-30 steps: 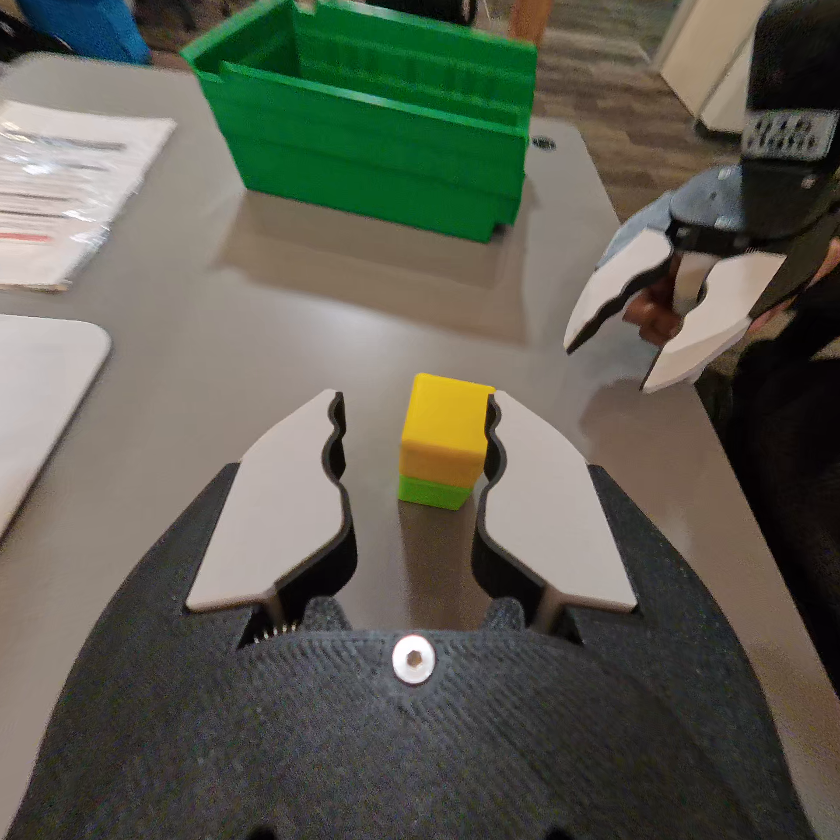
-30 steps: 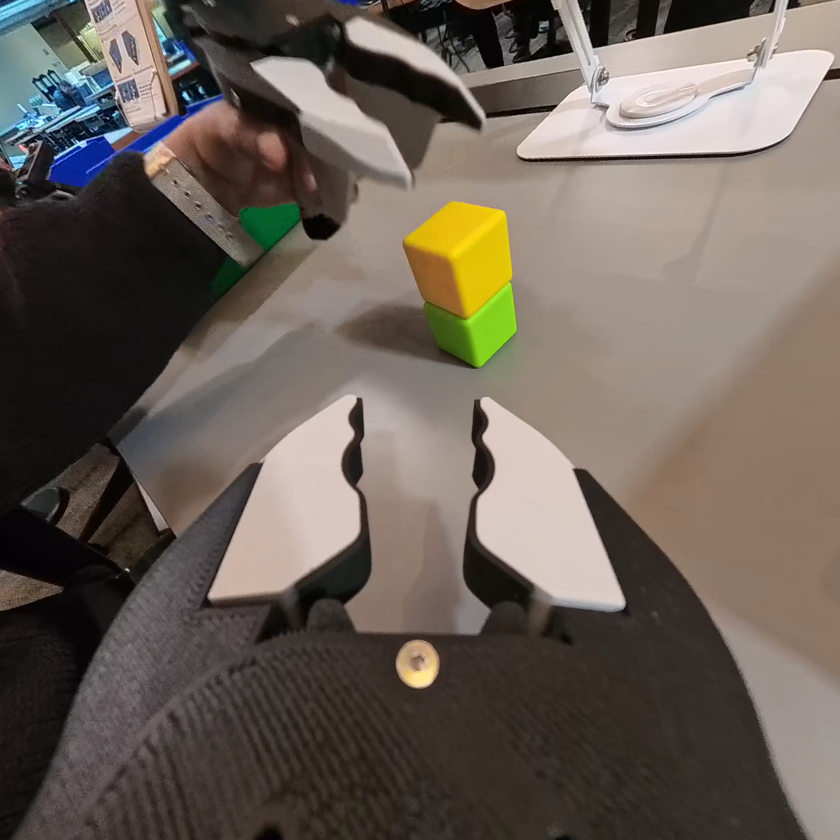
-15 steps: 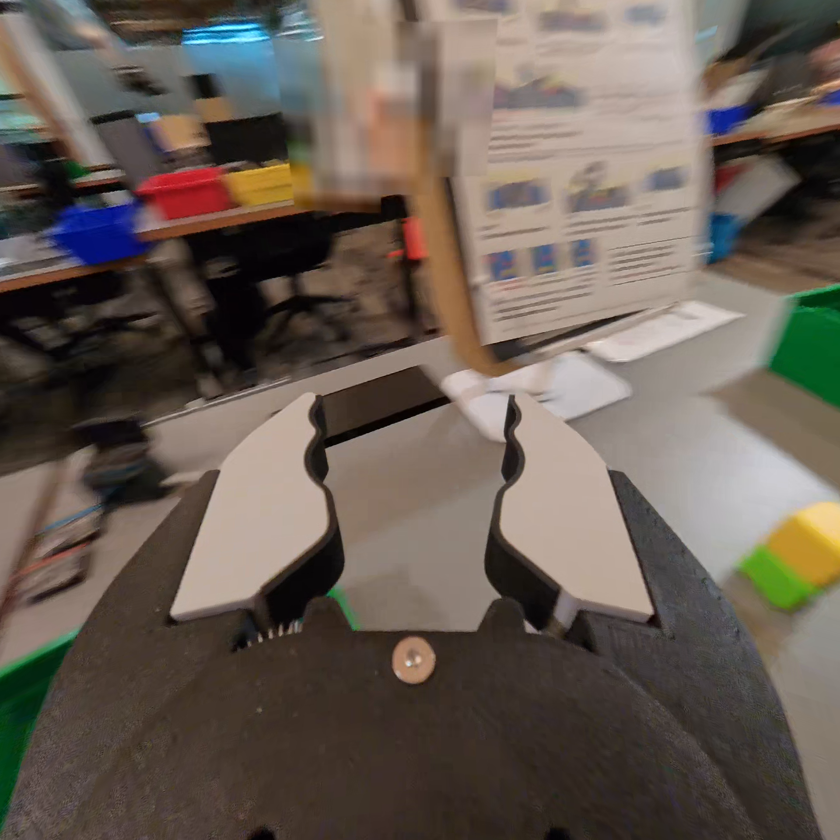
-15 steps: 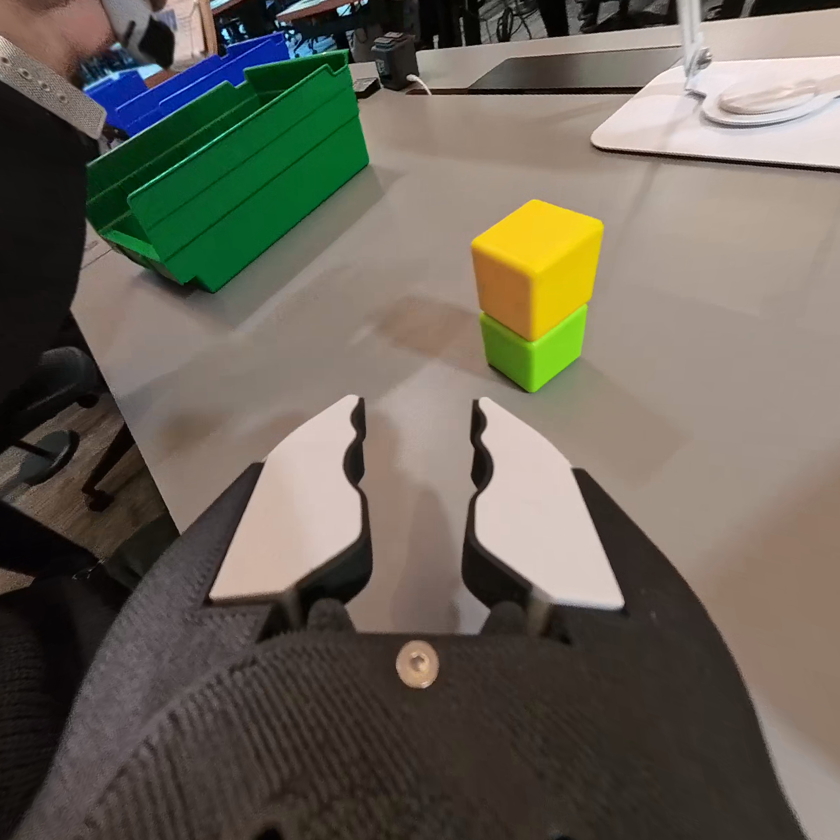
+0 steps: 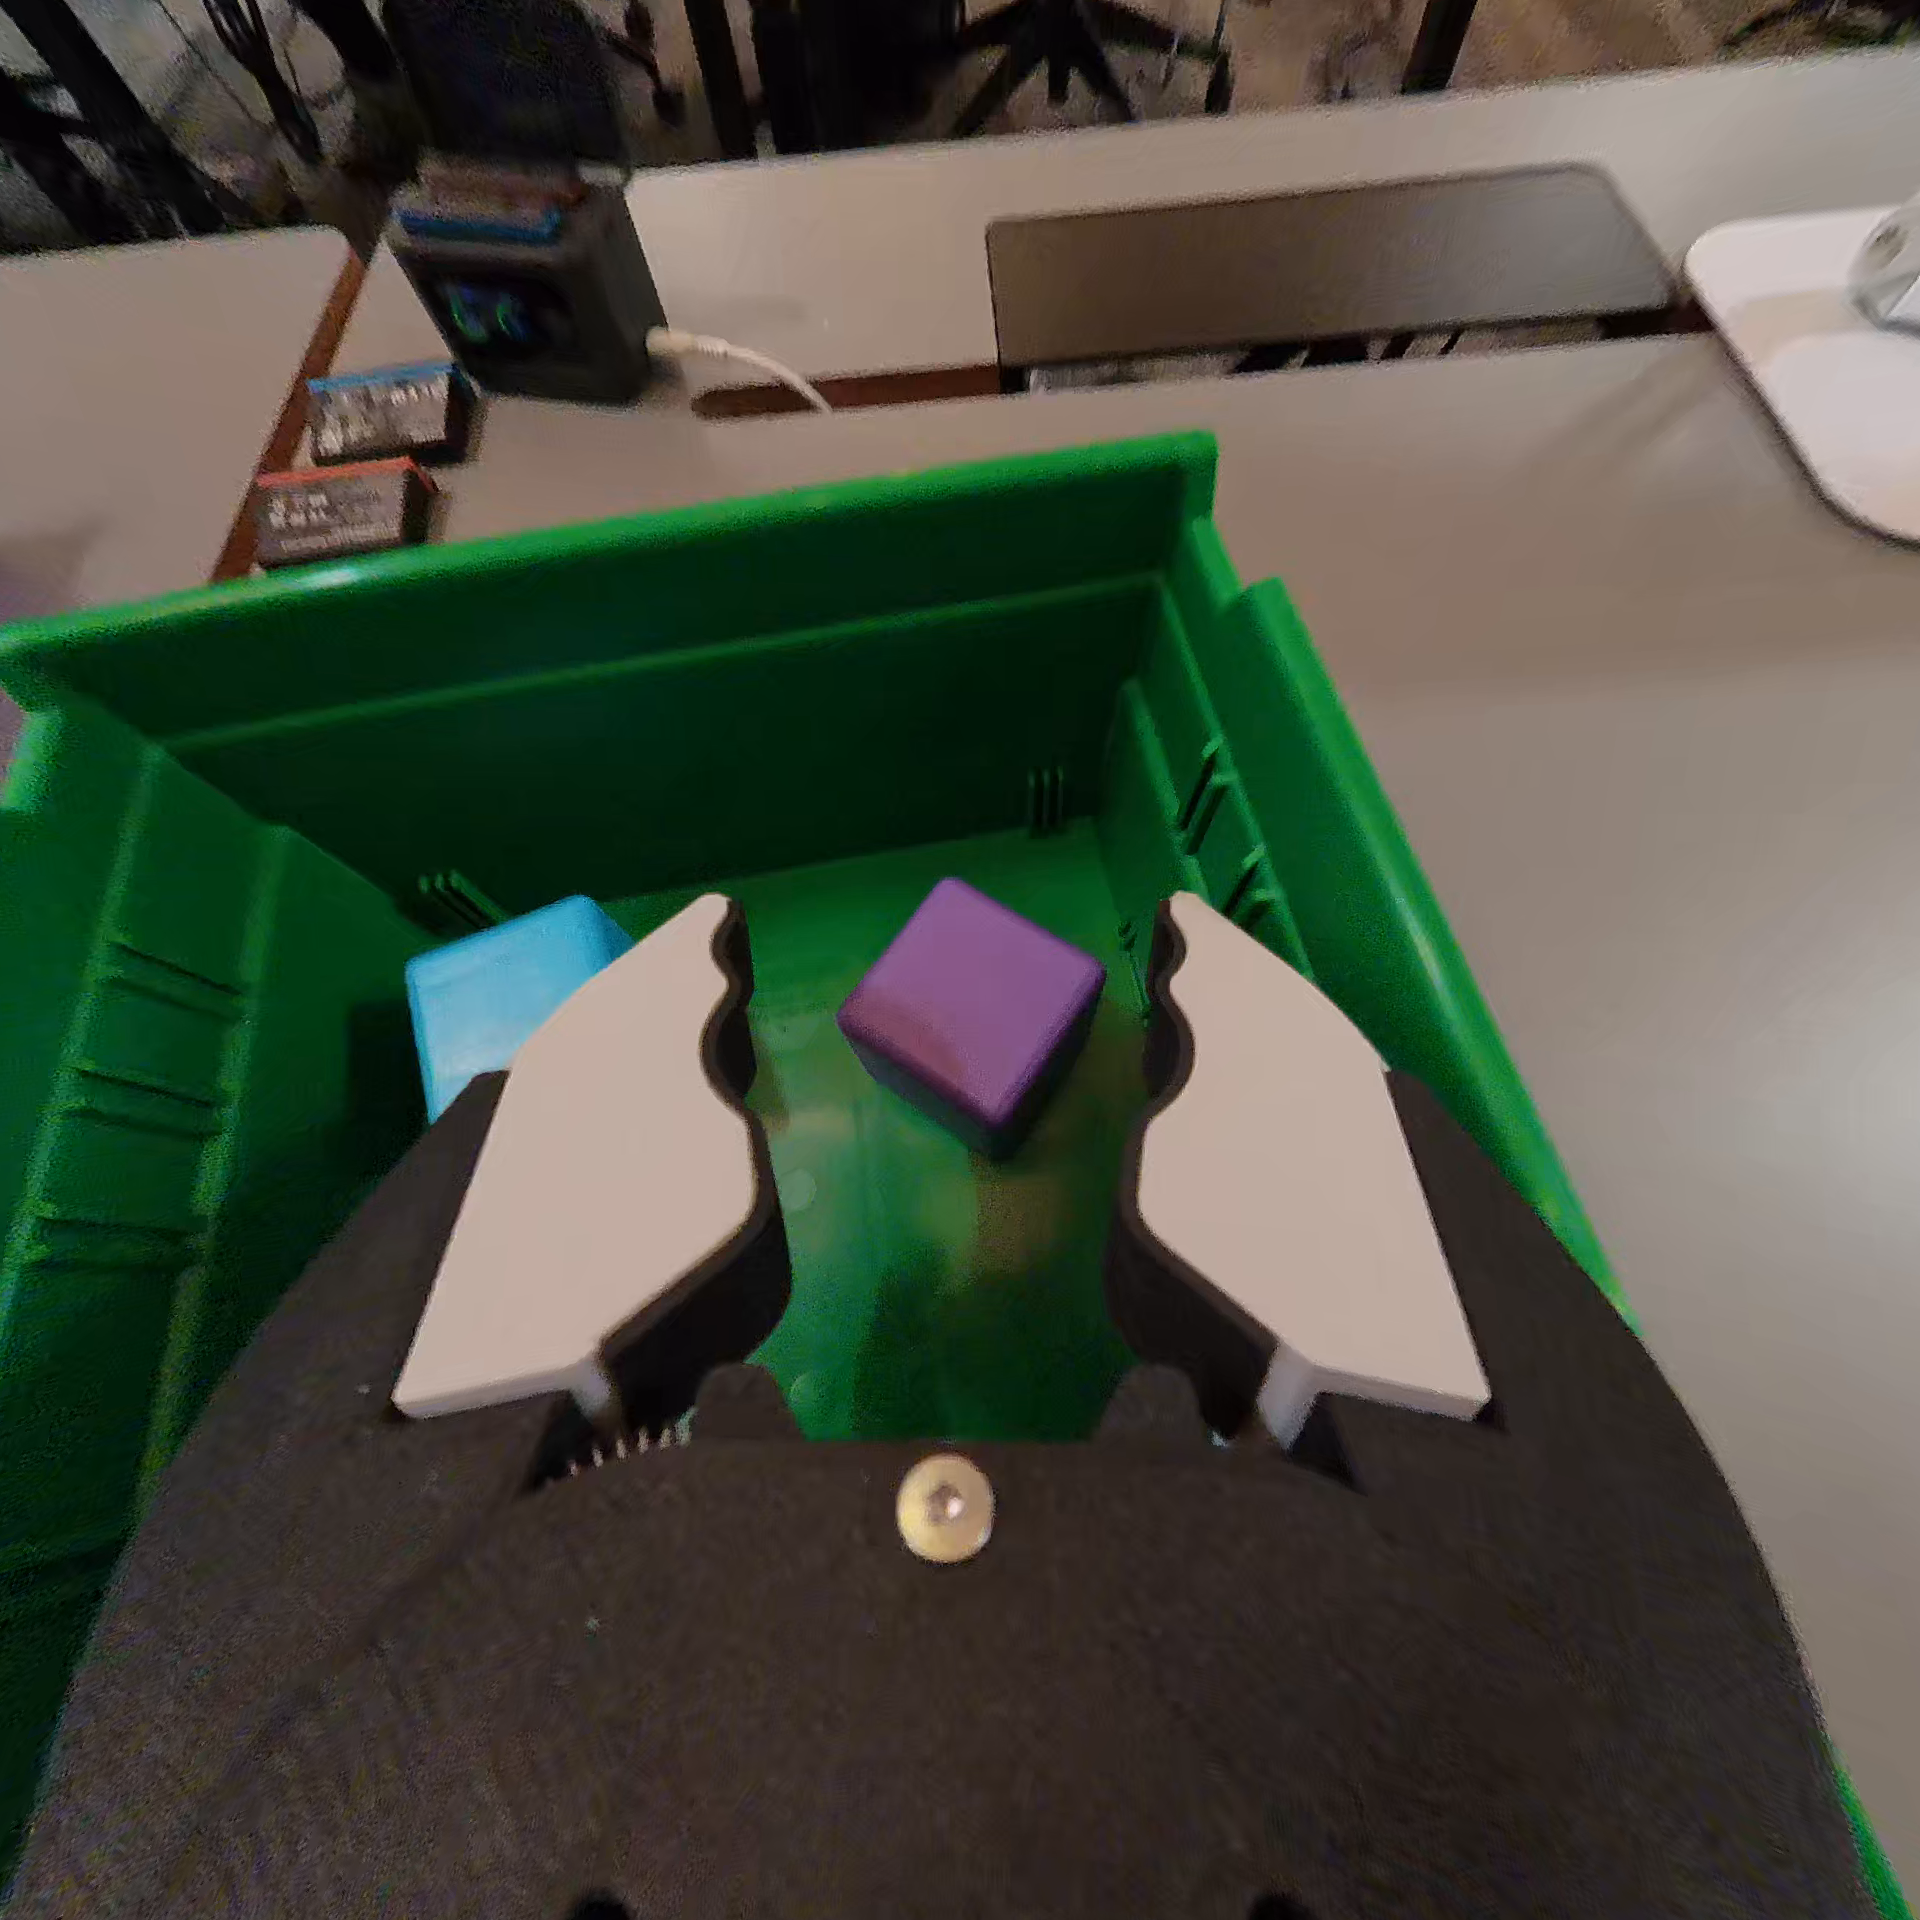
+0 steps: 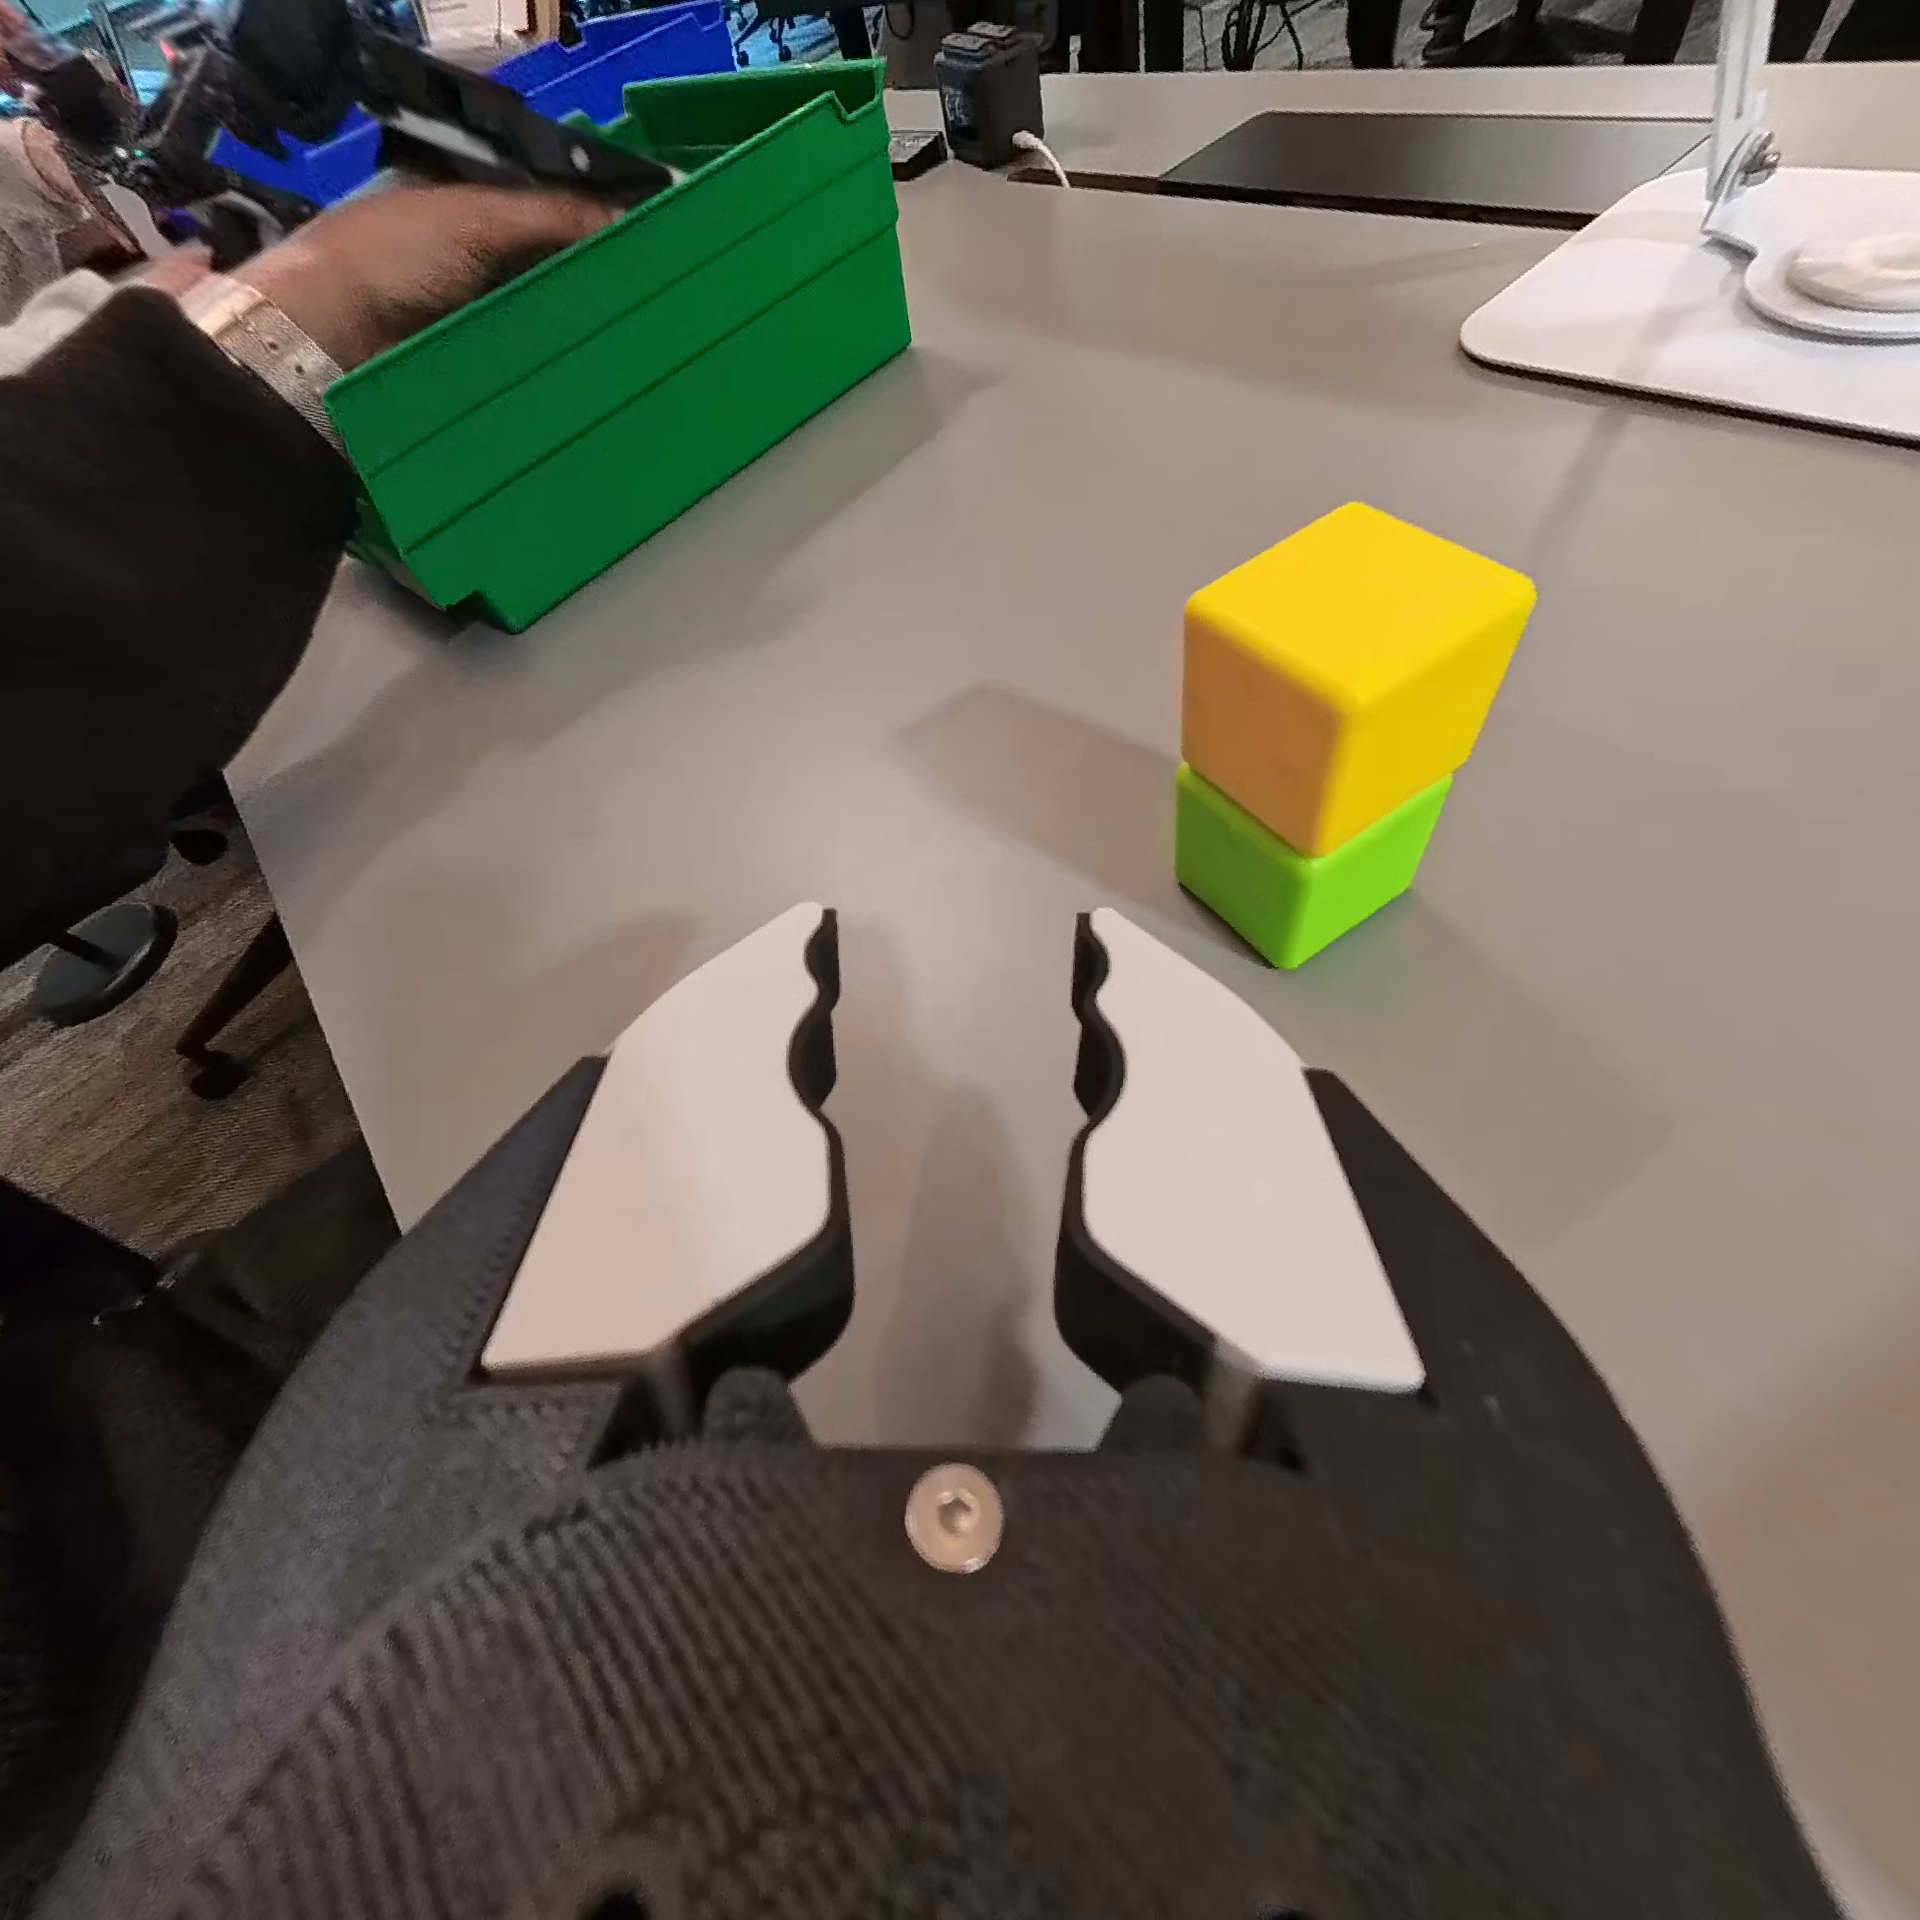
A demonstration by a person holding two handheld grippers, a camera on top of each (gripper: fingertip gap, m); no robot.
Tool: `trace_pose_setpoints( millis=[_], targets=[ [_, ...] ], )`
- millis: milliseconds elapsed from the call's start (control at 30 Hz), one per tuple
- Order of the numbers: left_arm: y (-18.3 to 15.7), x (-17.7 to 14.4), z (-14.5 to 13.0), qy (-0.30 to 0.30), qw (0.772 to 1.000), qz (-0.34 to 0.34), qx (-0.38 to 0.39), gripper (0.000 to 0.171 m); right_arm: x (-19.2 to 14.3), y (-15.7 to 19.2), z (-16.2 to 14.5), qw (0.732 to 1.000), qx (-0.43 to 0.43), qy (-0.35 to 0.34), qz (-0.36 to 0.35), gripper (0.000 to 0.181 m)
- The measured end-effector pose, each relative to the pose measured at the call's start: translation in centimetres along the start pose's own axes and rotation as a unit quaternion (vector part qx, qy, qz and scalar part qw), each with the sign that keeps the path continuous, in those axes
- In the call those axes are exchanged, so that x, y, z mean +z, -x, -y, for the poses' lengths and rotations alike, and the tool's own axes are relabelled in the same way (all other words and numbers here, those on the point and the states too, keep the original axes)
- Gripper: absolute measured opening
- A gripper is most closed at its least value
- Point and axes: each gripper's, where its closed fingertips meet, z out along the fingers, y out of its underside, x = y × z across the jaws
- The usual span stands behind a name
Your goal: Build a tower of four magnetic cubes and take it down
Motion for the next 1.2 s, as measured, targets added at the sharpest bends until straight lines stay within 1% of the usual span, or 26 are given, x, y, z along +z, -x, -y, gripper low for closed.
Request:
trace_pose_setpoints(
  millis=[167, 200, 267, 367, 400, 433, 533, 633, 733, 800, 867, 933, 1000, 1067, 1133, 1200],
  targets=[
    [-0.3, 1.1, -2.0, 0.040, 0.999, -0.012, 0.017, 0.074, 0.4, 0.5, -0.2, 1.000, -0.007, 0.007, 0.009, 0.044],
    [-0.6, 1.3, -2.4, 0.051, 0.998, -0.021, 0.020, 0.074, 0.4, 0.5, -0.2, 1.000, -0.009, 0.007, 0.009, 0.044],
    [-0.6, 1.8, -3.4, 0.077, 0.996, -0.019, 0.028, 0.072, 0.3, 0.4, -0.2, 1.000, -0.009, 0.007, 0.007, 0.044],
    [-0.6, 2.1, -4.6, 0.110, 0.992, -0.020, 0.059, 0.070, 0.1, 0.2, -0.1, 1.000, -0.001, 0.004, 0.006, 0.044],
    [-0.5, 2.1, -4.8, 0.115, 0.990, -0.016, 0.075, 0.066, 0.1, 0.1, -0.1, 1.000, 0.002, 0.003, 0.006, 0.044],
    [-0.4, 2.0, -4.8, 0.114, 0.989, -0.012, 0.092, 0.057, 0.1, 0.1, -0.1, 1.000, 0.005, 0.002, 0.007, 0.044],
    [-0.8, 1.3, -4.7, 0.116, 0.987, -0.034, 0.107, 0.051, 0.2, 0.1, -0.2, 1.000, 0.006, 0.004, 0.007, 0.044],
    [-0.1, 0.7, -4.1, 0.114, 0.989, -0.028, 0.095, 0.050, 0.2, 0.1, -0.2, 1.000, 0.004, 0.005, 0.006, 0.043],
    [0.8, -0.4, -2.7, 0.091, 0.993, -0.017, 0.075, 0.051, 0.2, 0.1, -0.2, 1.000, 0.005, 0.005, 0.006, 0.043],
    [1.4, -1.7, -0.7, 0.063, 0.997, -0.010, 0.054, 0.050, 0.2, 0.1, -0.2, 1.000, 0.005, 0.005, 0.006, 0.043],
    [1.3, -3.8, 2.4, 0.017, 0.999, -0.008, 0.040, 0.051, 0.2, 0.1, -0.2, 1.000, 0.006, 0.005, 0.006, 0.043],
    [0.1, -6.5, 6.1, -0.041, 0.998, -0.019, 0.049, 0.051, 0.2, 0.1, -0.2, 1.000, 0.007, 0.006, 0.006, 0.043],
    [-2.3, -9.0, 9.3, -0.085, 0.993, -0.038, 0.074, 0.050, 0.2, 0.1, -0.4, 1.000, 0.006, 0.009, 0.005, 0.043],
    [-5.6, -10.6, 11.3, -0.109, 0.985, -0.070, 0.112, 0.050, 0.1, 0.1, -0.6, 1.000, 0.006, 0.010, 0.003, 0.043],
    [-9.5, -11.2, 12.3, -0.112, 0.976, -0.111, 0.150, 0.050, -0.3, -0.1, -0.7, 1.000, 0.008, 0.010, -0.003, 0.043],
    [-14.0, -11.0, 12.5, -0.105, 0.964, -0.164, 0.184, 0.051, -0.8, -0.5, -0.8, 1.000, 0.011, 0.006, -0.013, 0.043]
  ],
)
